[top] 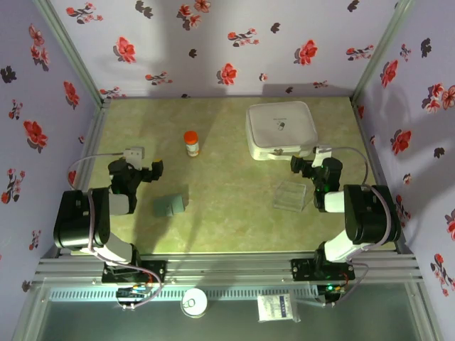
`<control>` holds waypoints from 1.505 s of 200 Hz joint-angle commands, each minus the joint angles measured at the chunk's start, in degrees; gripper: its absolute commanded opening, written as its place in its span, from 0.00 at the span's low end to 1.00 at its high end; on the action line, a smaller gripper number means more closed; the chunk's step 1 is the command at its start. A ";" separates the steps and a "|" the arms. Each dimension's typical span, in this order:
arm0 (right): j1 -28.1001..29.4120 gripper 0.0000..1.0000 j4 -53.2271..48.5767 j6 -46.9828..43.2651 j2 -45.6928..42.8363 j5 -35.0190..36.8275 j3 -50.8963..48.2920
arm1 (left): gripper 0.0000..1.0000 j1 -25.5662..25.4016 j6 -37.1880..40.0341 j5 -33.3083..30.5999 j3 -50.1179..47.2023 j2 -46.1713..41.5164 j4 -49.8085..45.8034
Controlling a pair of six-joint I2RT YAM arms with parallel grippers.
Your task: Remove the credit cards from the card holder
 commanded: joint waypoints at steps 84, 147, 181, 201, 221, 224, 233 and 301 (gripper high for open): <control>-0.39 0.99 2.49 -0.95 0.19 -0.45 -0.69 | 1.00 0.35 0.92 1.13 -0.01 0.01 2.06; -0.57 0.99 1.28 -0.26 0.43 1.02 0.05 | 1.00 0.40 0.92 1.13 -0.04 0.00 2.01; -0.58 0.99 1.16 -0.17 0.46 1.05 0.17 | 1.00 0.48 0.69 0.73 0.03 0.11 1.99; -0.62 0.99 1.17 -0.17 0.47 1.04 0.14 | 1.00 0.43 0.06 -0.54 0.23 0.13 1.89; -0.65 0.99 0.37 0.33 0.50 2.26 0.54 | 1.00 0.47 -0.40 -1.85 0.43 0.14 1.49; -0.65 0.99 0.21 0.46 0.43 2.62 0.66 | 1.00 0.47 -0.32 -1.87 0.43 0.14 1.46; -0.65 0.99 -0.22 0.82 0.44 3.82 0.88 | 1.00 0.45 -0.55 -2.18 0.51 0.28 1.47; -0.57 0.99 -10.18 1.58 -6.19 7.07 3.12 | 1.00 -0.54 -2.92 -12.03 1.65 -4.31 -4.20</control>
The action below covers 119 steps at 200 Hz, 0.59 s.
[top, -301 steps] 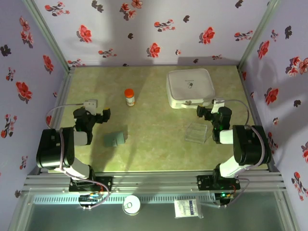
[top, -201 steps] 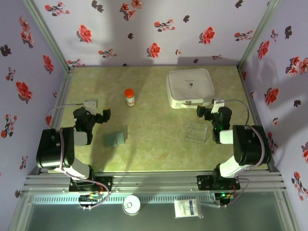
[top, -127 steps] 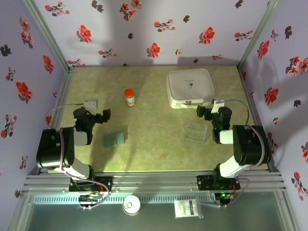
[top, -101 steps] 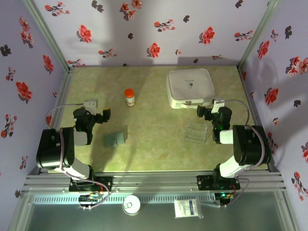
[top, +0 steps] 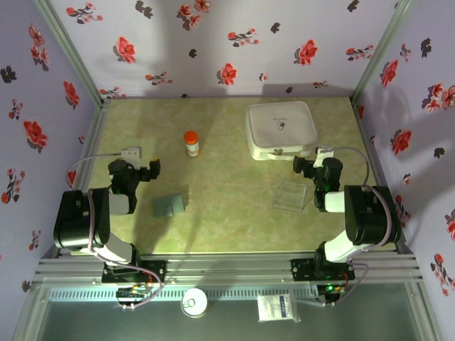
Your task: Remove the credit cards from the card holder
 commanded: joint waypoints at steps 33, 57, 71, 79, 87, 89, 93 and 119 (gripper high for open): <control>-0.04 0.99 -20.77 2.41 -12.35 4.85 5.69 | 1.00 -4.06 -1.85 -17.59 4.80 -10.23 -14.87; 0.70 0.97 -34.20 5.22 -18.25 5.13 8.69 | 1.00 -6.16 -8.35 -21.96 8.89 -13.92 -27.17; 1.05 0.95 -42.73 7.59 -21.69 4.28 10.45 | 1.00 -8.20 -8.98 -23.29 12.45 -16.32 -36.87; 1.22 0.94 -47.78 9.51 -23.50 4.23 11.48 | 1.00 -8.51 -11.45 -23.26 14.49 -17.65 -42.39; 1.34 0.92 -52.30 11.39 -25.15 3.80 12.55 | 1.00 -8.50 -14.68 -22.53 16.27 -18.74 -47.35; 1.33 0.91 -53.29 11.82 -25.63 3.58 12.83 | 1.00 -8.47 -15.52 -22.46 16.83 -18.99 -48.65; 1.41 0.90 -55.63 12.59 -26.35 3.10 13.38 | 1.00 -8.51 -16.74 -21.73 17.68 -19.41 -50.85; 2.57 0.80 -68.72 16.95 -31.30 1.32 15.68 | 1.00 -8.52 -22.06 -15.85 23.75 -20.81 -64.07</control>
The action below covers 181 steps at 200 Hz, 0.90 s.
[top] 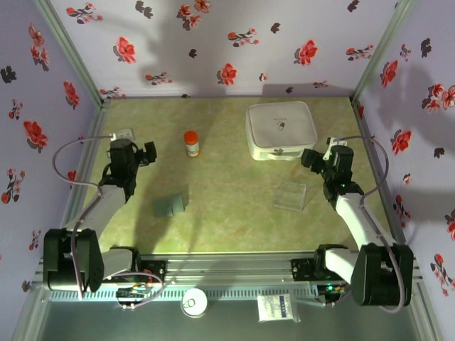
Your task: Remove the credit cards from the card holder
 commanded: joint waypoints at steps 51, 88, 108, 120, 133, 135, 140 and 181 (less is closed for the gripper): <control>3.14 0.59 -31.96 10.46 -7.26 -4.84 3.74 | 1.00 -0.15 -8.83 13.02 14.06 -3.77 -35.52; 5.03 0.41 -32.86 11.47 -4.43 -6.34 3.16 | 1.00 -0.18 -7.66 18.97 19.51 -3.94 -42.23; 6.62 0.33 -33.16 12.33 -3.60 -5.39 2.80 | 1.00 -0.14 -4.06 20.42 23.21 -2.46 -46.72; 7.26 0.32 -33.43 13.21 -3.12 -4.08 2.68 | 1.00 -0.10 -1.19 20.07 24.04 -2.11 -47.92; 7.71 0.30 -33.78 13.80 -2.42 -3.08 2.82 | 1.00 0.07 -0.11 18.05 22.21 -2.87 -46.53; 7.75 0.30 -33.80 13.88 -2.33 -2.93 2.89 | 1.00 0.22 -0.06 17.89 21.80 -3.05 -46.11; 7.91 0.30 -34.01 14.11 -2.17 -2.47 2.93 | 1.00 0.53 -0.21 17.94 20.77 -3.38 -45.22; 9.00 0.28 -35.57 17.14 -1.83 0.87 2.45 | 1.00 2.39 0.58 19.17 19.22 -4.23 -44.59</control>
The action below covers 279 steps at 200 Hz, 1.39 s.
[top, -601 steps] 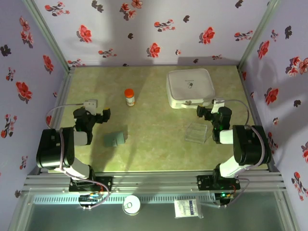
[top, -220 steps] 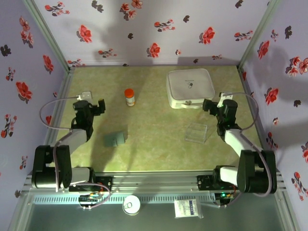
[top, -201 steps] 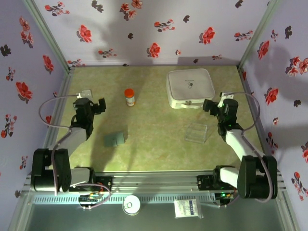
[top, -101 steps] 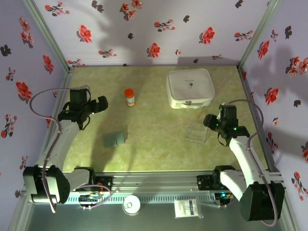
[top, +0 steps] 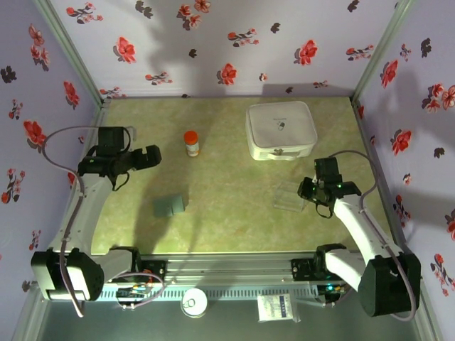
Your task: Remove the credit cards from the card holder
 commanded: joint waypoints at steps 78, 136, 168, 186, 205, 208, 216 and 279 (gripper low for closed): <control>1.68 0.26 3.62 4.56 2.85 1.61 -3.75 | 1.00 1.94 2.74 1.34 -1.27 -2.44 -0.02; 2.19 0.21 6.71 3.11 5.56 1.66 -4.47 | 1.00 2.40 2.89 2.40 -1.61 -2.87 0.64; 2.95 0.17 6.75 2.26 7.45 1.71 -3.19 | 1.00 2.66 2.78 2.52 -1.77 -3.01 0.59; 3.78 0.14 6.46 2.26 7.61 2.02 -2.78 | 1.00 2.69 2.82 2.50 -1.81 -3.21 0.81; 5.02 0.11 6.35 2.60 7.51 1.92 -2.21 | 1.00 2.73 2.91 2.50 -1.96 -3.25 0.90; 5.36 0.10 6.23 2.63 7.47 2.00 -2.06 | 1.00 2.74 2.92 2.50 -1.96 -3.21 0.90; 6.09 0.09 5.98 2.83 7.40 2.25 -1.70 | 1.00 2.73 2.92 2.50 -1.96 -3.20 0.90; 15.98 0.08 3.79 5.34 11.06 5.49 6.25 | 1.00 2.80 2.70 2.76 -2.05 -2.72 1.08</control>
